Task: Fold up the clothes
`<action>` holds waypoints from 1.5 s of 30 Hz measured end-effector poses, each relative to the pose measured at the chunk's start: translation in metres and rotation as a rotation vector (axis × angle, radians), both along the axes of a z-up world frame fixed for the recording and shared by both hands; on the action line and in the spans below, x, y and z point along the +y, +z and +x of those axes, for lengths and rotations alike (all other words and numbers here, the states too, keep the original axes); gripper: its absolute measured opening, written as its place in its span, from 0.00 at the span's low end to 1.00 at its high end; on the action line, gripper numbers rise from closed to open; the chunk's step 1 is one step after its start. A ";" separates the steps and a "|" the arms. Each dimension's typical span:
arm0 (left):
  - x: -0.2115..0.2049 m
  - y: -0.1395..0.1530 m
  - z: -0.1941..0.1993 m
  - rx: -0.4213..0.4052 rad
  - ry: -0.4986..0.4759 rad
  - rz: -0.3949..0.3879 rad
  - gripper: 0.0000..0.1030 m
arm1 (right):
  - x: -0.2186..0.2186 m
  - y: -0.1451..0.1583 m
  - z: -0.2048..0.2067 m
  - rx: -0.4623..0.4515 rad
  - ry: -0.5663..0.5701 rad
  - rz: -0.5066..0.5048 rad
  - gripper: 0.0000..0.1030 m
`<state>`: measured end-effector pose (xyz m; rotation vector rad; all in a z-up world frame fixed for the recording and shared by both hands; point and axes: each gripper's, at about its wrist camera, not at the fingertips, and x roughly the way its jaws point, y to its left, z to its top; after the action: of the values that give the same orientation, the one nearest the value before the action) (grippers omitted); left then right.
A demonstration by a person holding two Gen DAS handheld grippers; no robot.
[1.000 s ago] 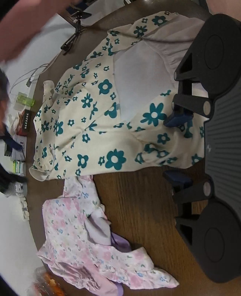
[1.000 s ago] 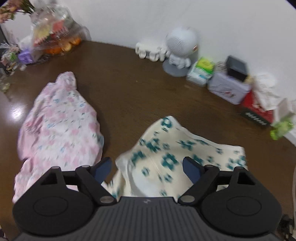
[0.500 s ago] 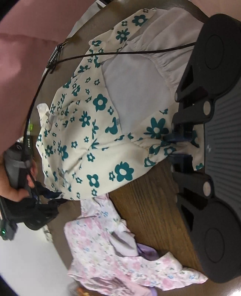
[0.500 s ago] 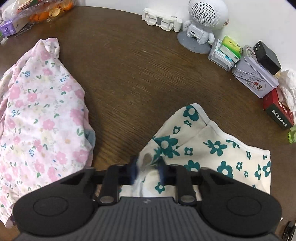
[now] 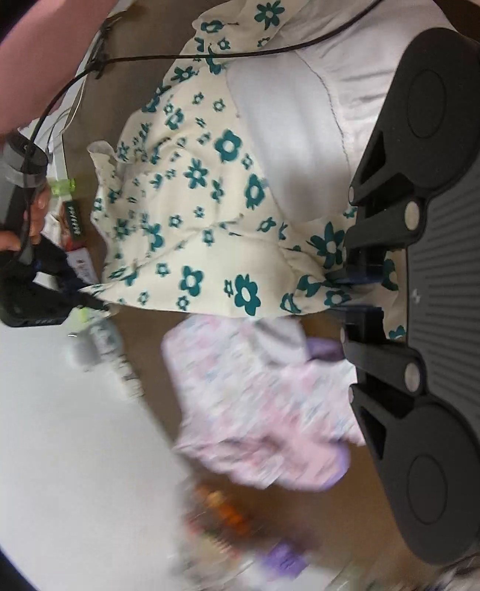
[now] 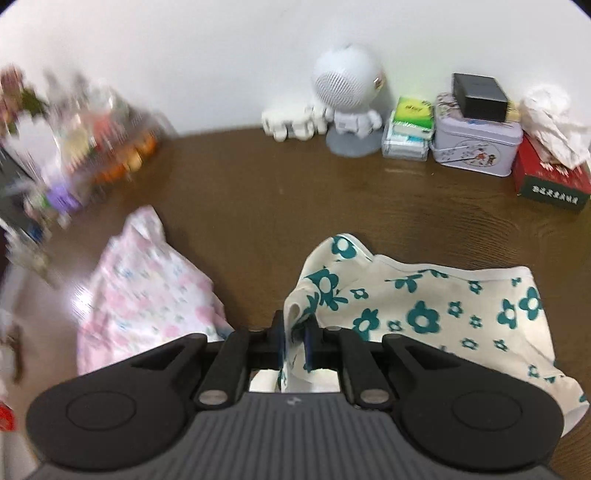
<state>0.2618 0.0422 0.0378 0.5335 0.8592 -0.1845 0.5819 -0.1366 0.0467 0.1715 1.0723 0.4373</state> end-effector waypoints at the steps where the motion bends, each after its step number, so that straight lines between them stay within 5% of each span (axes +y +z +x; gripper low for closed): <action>1: -0.008 0.007 -0.007 -0.019 -0.034 0.024 0.09 | -0.010 0.003 -0.002 -0.002 -0.001 0.017 0.08; 5: -0.052 0.024 -0.041 -0.039 -0.214 0.066 0.10 | -0.048 0.011 -0.010 -0.008 0.004 0.042 0.08; 9: -0.089 0.010 -0.055 0.039 -0.323 0.046 0.11 | -0.079 -0.003 -0.019 0.005 -0.016 0.009 0.08; 16: -0.114 -0.031 -0.046 0.172 -0.293 -0.051 0.18 | -0.102 -0.051 -0.031 0.050 -0.049 -0.023 0.09; 18: -0.111 -0.034 -0.042 0.208 -0.271 -0.104 0.32 | -0.107 -0.061 -0.032 0.065 -0.058 -0.018 0.12; 20: -0.107 -0.033 -0.037 0.253 -0.249 -0.175 0.59 | -0.110 -0.069 -0.031 0.087 -0.059 -0.018 0.23; 21: -0.102 -0.030 -0.037 0.287 -0.245 -0.233 0.63 | -0.111 -0.071 -0.031 0.091 -0.058 -0.012 0.35; 24: -0.088 -0.012 -0.044 0.322 -0.233 -0.334 0.65 | -0.116 -0.065 -0.036 0.074 -0.067 0.012 0.43; 27: -0.073 0.010 -0.056 0.255 -0.225 -0.352 0.73 | -0.127 -0.047 -0.042 0.033 -0.093 0.025 0.54; 32: -0.047 0.028 -0.059 0.164 -0.165 -0.327 0.74 | -0.145 -0.015 -0.054 -0.038 -0.121 0.039 0.57; 40: -0.022 -0.021 -0.036 0.222 -0.128 -0.207 0.70 | -0.130 0.008 -0.082 -0.161 -0.072 -0.076 0.59; 43: -0.016 -0.033 -0.027 0.238 -0.121 -0.228 0.60 | -0.118 0.009 -0.080 -0.186 -0.063 -0.086 0.59; 45: -0.013 -0.038 -0.027 0.265 -0.147 -0.254 0.38 | -0.104 0.006 -0.073 -0.194 -0.044 -0.113 0.59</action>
<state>0.2351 0.0293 -0.0006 0.3377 1.0364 -0.5005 0.5088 -0.2405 0.0527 0.0508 0.8980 0.3451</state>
